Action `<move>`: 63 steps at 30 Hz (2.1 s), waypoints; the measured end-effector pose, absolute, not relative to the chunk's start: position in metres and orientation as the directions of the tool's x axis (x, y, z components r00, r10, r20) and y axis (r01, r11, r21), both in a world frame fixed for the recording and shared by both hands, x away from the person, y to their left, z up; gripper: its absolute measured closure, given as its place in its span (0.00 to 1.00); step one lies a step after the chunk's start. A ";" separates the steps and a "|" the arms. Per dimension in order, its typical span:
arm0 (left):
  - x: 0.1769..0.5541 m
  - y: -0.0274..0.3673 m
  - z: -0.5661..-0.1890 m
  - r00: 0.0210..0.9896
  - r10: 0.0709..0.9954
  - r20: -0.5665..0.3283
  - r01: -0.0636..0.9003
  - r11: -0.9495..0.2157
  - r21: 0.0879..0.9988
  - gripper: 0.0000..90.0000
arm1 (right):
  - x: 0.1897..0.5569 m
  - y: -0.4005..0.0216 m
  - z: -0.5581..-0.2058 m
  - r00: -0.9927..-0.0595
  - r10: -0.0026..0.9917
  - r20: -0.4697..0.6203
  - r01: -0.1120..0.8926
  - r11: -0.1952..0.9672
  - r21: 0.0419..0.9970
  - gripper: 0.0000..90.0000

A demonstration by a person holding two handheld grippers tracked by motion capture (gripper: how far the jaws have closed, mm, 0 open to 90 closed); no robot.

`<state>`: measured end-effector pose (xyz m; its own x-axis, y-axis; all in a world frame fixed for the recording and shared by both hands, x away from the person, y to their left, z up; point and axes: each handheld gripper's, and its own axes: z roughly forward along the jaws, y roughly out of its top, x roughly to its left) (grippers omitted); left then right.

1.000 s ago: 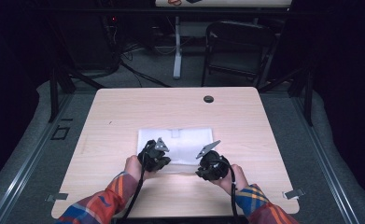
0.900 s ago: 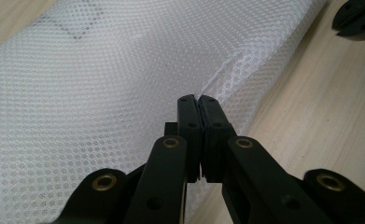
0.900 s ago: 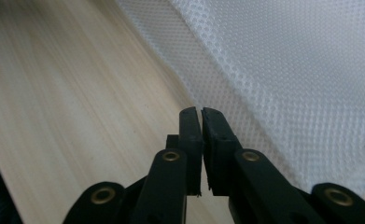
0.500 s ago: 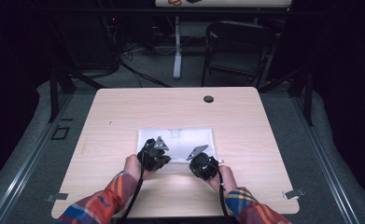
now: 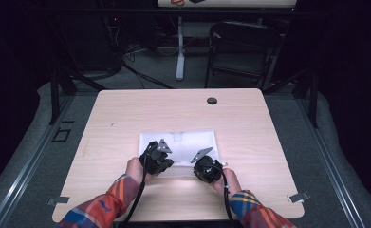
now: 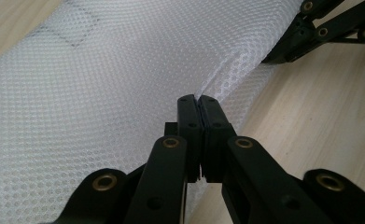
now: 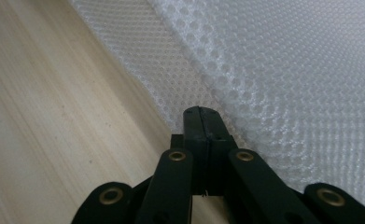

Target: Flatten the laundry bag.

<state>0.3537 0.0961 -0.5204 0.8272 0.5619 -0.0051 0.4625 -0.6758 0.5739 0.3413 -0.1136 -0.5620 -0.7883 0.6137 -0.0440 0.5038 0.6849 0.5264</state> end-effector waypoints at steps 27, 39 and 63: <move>0.353 0.104 -0.495 0.796 0.605 -0.011 0.495 -0.641 0.586 0.99 | 0.325 -0.117 -0.559 -0.817 0.574 -0.044 0.485 0.728 0.484 1.00; 0.357 0.112 -0.484 0.781 0.625 -0.001 0.496 -0.619 0.609 0.99 | 0.321 -0.119 -0.558 -0.819 0.571 -0.048 0.485 0.736 0.471 1.00; 0.371 0.117 -0.459 0.759 0.650 0.038 0.485 -0.604 0.632 0.99 | 0.317 -0.125 -0.555 -0.840 0.543 -0.016 0.486 0.764 0.424 1.00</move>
<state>0.3709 0.1172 -0.4591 0.7591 0.6498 0.0385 0.4854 -0.6044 0.6317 0.3165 -0.1245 -0.5550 -0.8398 0.5427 -0.0165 0.4856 0.7644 0.4241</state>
